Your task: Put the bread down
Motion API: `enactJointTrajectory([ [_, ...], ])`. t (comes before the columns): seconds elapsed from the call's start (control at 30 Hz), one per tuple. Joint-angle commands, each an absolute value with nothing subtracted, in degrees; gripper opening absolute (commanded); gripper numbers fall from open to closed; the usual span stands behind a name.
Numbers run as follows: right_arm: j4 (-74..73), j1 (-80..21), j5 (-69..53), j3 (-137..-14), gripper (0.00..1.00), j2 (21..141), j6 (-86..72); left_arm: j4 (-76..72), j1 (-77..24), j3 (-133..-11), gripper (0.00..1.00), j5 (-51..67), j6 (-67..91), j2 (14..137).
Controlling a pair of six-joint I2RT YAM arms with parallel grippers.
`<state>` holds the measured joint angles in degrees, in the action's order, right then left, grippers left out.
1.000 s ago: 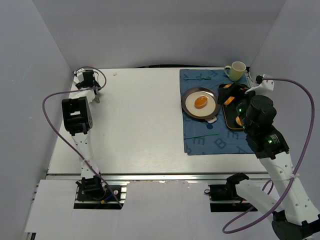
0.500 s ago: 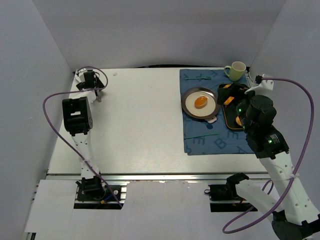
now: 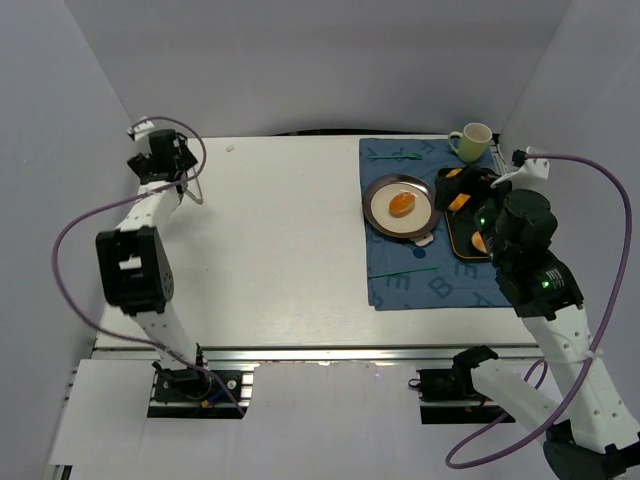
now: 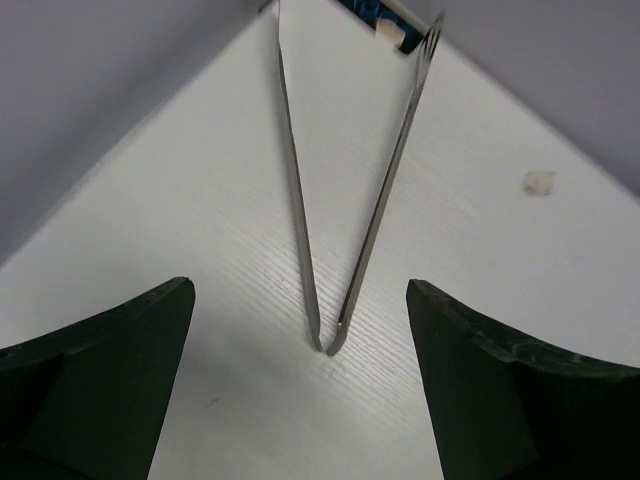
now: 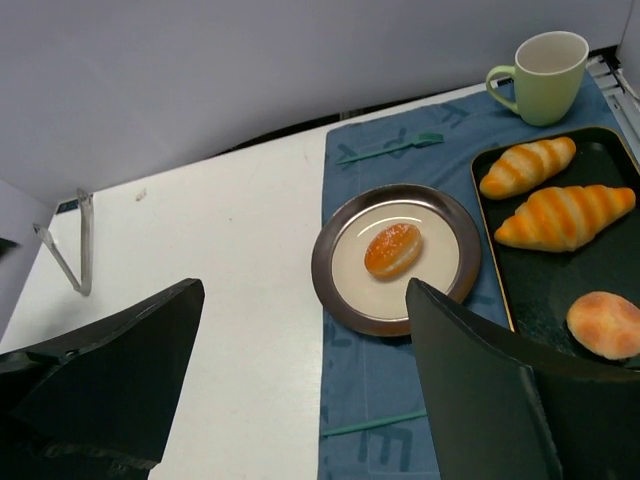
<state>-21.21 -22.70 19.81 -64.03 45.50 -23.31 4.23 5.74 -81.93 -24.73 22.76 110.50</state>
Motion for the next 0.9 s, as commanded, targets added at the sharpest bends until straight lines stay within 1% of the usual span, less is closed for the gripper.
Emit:
enactJointTrajectory([
  [0.0,-24.86,-22.94,19.86,-68.73,0.89,47.28,-21.09,6.75,5.63,-79.55,0.98,-28.57,22.85,93.89],
  [0.03,-26.7,-22.94,20.12,-68.9,0.89,47.81,-21.01,8.16,5.63,-77.02,0.98,-27.69,23.2,91.0],
  [0.07,-27.33,-22.94,19.6,-68.91,0.89,48.25,-20.31,10.52,5.54,-74.99,0.98,-26.64,24.42,84.79],
  [0.1,-27.68,-22.94,18.99,-68.65,0.89,48.34,-19.95,11.68,5.54,-72.62,0.98,-24.37,24.78,81.51],
  [0.13,-28.12,-22.85,18.55,-68.29,0.9,48.34,-20.3,14.39,5.62,-67.99,0.98,-23.48,25.31,78.17],
  [0.17,-28.21,-22.85,16.63,-67.94,0.89,48.25,-20.65,15.63,5.54,-65.76,0.98,-22.16,25.66,71.7],
  [0.23,-28.65,-22.85,14.34,-67.94,0.89,48.25,-21.62,21.14,5.54,-60.59,0.98,-19.87,25.58,65.68],
  [0.27,-29.0,-22.94,12.67,-67.94,0.89,48.08,-21.8,22.92,5.54,-59.16,0.98,-19.34,25.14,60.26],
  [0.33,-28.92,-22.94,11.34,-67.33,0.89,47.73,-22.85,29.49,5.62,-56.71,0.98,-18.55,24.79,55.48],
  [0.37,-28.74,-22.94,10.73,-66.02,0.89,47.55,-22.94,31.1,5.54,-55.73,0.98,-18.37,24.87,50.93],
  [0.43,-28.3,-22.85,10.11,-64.43,0.89,47.2,-23.2,33.04,5.54,-53.62,0.98,-17.93,25.22,46.43],
  [0.5,-29.09,-22.94,9.41,-63.2,0.89,47.2,-23.55,34.01,5.54,-52.38,0.98,-17.84,24.7,43.08],
  [0.63,-30.67,-22.94,8.53,-63.28,0.89,47.02,-23.91,39.02,5.54,-55.54,0.98,-18.99,23.21,45.09],
  [0.87,-31.99,-22.94,9.05,-63.63,0.89,44.47,-23.73,36.92,5.62,-55.63,0.98,-16.27,24.61,43.68],
])
